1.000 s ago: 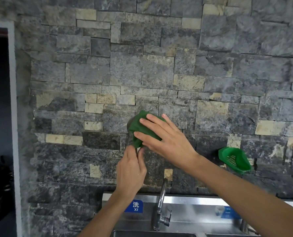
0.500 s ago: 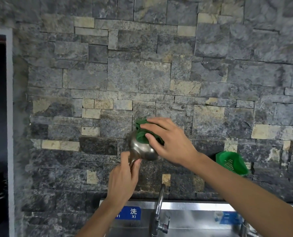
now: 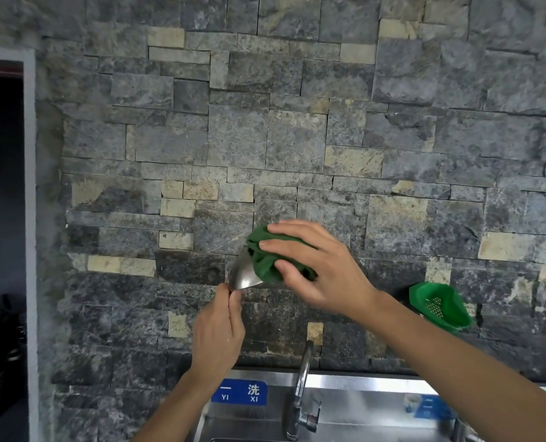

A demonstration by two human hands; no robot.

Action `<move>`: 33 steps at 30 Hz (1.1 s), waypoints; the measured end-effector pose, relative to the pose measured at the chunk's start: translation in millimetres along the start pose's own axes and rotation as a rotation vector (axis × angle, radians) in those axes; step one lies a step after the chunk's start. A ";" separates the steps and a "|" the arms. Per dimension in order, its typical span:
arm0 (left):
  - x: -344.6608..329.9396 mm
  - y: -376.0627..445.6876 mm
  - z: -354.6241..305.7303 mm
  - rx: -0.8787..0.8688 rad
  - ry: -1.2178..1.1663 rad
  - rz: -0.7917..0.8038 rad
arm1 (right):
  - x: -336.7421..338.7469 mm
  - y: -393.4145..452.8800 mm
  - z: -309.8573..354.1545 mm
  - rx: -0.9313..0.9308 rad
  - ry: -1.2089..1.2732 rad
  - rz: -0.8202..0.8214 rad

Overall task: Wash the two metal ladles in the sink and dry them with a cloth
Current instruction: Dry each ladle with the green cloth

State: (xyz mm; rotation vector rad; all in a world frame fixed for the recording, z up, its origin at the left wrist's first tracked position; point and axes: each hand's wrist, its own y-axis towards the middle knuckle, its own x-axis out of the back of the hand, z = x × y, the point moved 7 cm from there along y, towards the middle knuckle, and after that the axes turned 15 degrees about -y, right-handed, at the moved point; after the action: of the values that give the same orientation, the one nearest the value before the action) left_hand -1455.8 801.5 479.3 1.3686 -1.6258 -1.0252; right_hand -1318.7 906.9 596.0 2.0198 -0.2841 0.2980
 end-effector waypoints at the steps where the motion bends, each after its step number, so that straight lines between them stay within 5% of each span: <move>1: 0.6 -2.1 2.9 0.009 -0.047 -0.004 | -0.4 1.6 -1.1 -0.025 0.039 -0.005; 9: -5.3 -0.3 7.7 0.258 -0.434 0.060 | -8.8 6.6 -8.6 -0.295 0.250 -0.095; 19: -29.7 4.9 -8.1 0.611 -0.706 0.202 | -21.4 7.1 10.4 0.040 -0.461 -0.333; 27: -37.7 10.6 -6.3 0.799 -0.780 0.162 | -45.4 3.2 8.6 0.251 -0.761 -0.167; 33: -55.0 3.7 3.0 0.927 -0.804 0.149 | -80.5 -8.4 -18.7 0.353 -0.858 0.178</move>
State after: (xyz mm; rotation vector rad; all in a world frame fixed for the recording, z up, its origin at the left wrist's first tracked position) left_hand -1452.5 856.6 478.6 1.3998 -3.0117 -0.7790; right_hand -1393.3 933.0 570.7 2.3802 -1.0013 -0.4689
